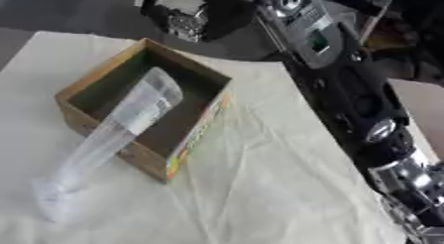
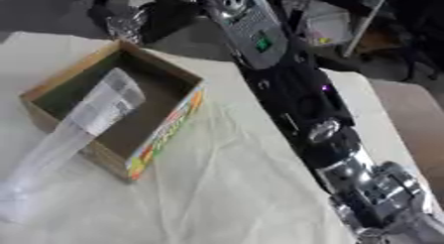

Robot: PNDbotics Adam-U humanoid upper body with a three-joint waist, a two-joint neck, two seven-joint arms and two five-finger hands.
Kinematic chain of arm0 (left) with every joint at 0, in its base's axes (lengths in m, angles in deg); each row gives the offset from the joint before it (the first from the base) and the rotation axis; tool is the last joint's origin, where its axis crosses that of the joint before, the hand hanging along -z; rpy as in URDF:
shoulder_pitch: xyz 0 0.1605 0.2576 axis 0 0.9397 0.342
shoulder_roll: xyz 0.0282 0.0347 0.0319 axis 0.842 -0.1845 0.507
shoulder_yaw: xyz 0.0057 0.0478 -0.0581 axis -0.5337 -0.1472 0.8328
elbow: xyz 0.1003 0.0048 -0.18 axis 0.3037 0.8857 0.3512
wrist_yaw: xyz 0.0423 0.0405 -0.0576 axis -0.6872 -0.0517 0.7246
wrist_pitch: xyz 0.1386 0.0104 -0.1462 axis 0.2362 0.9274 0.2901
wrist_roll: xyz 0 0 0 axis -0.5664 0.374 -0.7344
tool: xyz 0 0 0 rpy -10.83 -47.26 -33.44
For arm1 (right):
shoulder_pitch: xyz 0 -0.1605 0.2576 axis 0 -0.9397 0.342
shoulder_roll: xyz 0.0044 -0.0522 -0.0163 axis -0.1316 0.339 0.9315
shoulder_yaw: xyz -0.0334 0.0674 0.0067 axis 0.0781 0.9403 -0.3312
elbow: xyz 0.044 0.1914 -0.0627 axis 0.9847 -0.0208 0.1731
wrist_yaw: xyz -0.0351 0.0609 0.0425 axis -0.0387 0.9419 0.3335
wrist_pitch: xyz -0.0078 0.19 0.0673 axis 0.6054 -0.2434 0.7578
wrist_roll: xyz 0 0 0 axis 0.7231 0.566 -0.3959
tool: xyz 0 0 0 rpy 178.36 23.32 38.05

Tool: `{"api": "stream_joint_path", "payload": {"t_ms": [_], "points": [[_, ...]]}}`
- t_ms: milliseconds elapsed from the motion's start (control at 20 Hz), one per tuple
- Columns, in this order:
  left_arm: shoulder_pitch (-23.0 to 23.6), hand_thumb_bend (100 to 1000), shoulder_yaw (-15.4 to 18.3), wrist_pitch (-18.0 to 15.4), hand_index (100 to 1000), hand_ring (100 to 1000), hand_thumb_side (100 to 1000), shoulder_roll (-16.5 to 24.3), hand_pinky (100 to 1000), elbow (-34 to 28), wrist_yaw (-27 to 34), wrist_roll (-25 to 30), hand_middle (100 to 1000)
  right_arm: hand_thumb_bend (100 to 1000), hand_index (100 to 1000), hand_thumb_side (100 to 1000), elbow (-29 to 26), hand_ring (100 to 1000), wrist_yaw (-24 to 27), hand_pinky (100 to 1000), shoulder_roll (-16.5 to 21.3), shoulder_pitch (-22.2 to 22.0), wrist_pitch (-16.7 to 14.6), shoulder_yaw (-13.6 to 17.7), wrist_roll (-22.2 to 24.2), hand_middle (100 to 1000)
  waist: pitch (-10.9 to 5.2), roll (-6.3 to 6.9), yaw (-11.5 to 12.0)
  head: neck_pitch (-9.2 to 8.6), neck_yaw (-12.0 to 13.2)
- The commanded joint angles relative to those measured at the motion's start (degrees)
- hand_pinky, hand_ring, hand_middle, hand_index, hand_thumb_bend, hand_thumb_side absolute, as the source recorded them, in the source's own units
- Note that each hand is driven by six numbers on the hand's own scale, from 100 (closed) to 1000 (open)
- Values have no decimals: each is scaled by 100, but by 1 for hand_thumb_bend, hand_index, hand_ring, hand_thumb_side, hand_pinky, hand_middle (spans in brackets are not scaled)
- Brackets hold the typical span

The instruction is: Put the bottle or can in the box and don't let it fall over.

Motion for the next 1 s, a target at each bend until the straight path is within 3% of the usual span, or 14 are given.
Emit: {"api": "stream_joint_path", "payload": {"t_ms": [50,600,1000], "points": [[-47,159,-1,-8,716,447,806,33,807,-98,1,4,629,100,808,354,-35,731,83,930,72,137,28,99,-57,787,-121,78,7,3,21],[-38,160,19,-22,716,448,806,32,807,-98,-14,-8,631,100,807,327,-182,727,301,930,95,159,89,159,-170,785,-115,97,-6,25,121],[3,158,25,-19,717,449,803,45,807,-98,-11,-20,632,100,797,266,-481,717,775,925,213,121,382,303,-360,775,-194,156,-61,67,170]]}}
